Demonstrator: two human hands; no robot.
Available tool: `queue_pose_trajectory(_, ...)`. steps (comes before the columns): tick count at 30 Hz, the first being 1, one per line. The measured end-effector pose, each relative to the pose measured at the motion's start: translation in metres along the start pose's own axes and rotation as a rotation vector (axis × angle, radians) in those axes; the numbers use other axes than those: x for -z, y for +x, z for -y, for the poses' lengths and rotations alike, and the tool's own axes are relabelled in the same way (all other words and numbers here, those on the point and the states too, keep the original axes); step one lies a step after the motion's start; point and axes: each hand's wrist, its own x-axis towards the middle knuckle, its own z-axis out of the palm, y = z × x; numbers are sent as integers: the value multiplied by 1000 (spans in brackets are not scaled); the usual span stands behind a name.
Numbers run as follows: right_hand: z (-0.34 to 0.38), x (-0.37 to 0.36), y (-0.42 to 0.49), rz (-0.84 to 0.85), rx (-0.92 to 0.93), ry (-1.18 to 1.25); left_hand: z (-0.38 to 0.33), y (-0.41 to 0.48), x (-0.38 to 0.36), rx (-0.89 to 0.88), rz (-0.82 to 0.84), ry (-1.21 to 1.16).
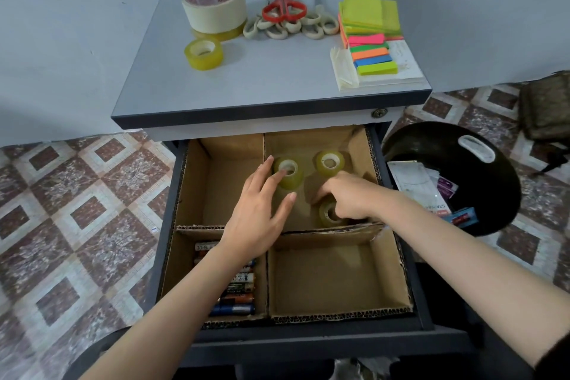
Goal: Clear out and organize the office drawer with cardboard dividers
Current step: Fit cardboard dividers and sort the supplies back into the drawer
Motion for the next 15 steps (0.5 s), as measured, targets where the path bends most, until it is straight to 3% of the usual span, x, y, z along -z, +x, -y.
queue_pose_trajectory(5,1,-7,5,-102,11,-37,1,1,-1,-6,-4,21)
queue_pose_trajectory(15,-8,-18,20,-119,48,-123,4,2,-3,-11,4,32)
